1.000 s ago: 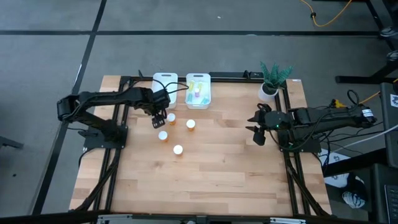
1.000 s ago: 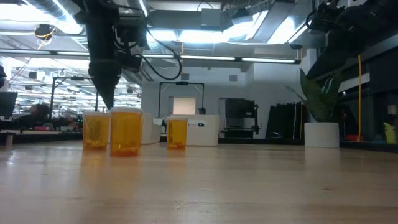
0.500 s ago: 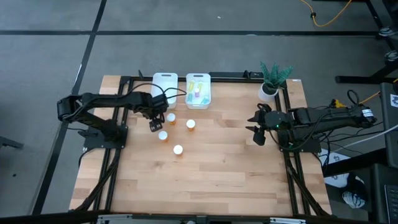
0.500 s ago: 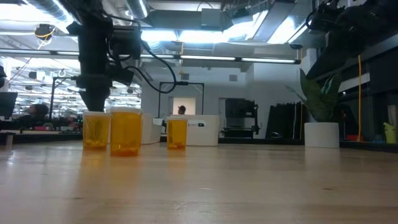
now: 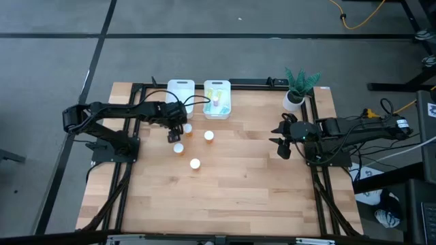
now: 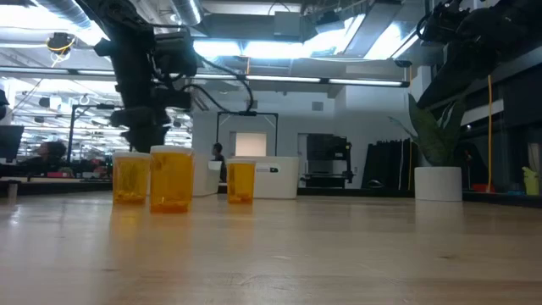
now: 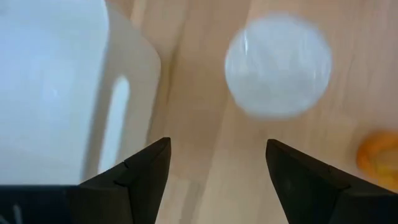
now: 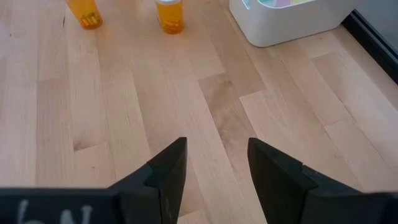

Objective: Pick and place medicine bottles into bin by pill shape (circle, oval)
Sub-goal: Put the large orange pill bottle into the left white bin

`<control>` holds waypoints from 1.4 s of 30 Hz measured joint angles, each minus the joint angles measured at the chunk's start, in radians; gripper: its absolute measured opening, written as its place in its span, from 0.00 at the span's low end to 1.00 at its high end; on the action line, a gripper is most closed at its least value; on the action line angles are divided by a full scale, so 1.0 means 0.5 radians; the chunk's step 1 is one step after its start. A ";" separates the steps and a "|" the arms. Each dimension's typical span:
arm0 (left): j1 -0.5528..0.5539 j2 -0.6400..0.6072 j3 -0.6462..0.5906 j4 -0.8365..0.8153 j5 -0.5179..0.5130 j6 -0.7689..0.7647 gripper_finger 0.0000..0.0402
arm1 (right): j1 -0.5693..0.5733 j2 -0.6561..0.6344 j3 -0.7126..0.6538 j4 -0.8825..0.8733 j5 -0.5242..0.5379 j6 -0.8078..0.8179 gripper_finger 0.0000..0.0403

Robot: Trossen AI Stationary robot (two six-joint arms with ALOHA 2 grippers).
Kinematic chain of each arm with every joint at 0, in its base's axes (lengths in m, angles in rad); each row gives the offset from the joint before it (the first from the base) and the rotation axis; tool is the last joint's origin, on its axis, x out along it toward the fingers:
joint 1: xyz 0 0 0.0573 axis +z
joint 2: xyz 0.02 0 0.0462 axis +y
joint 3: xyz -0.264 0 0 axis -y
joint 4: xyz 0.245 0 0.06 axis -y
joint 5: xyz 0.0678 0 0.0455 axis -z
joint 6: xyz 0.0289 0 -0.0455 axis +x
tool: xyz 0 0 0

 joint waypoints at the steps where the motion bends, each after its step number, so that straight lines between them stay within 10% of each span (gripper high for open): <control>1: 0.000 0.000 0.000 0.037 -0.001 0.007 0.64 | 0.000 0.000 0.000 0.000 0.000 0.000 0.43; 42: -0.155 0.298 0.001 0.650 0.103 0.035 0.63 | 0.001 0.001 0.001 0.001 0.000 -0.037 0.43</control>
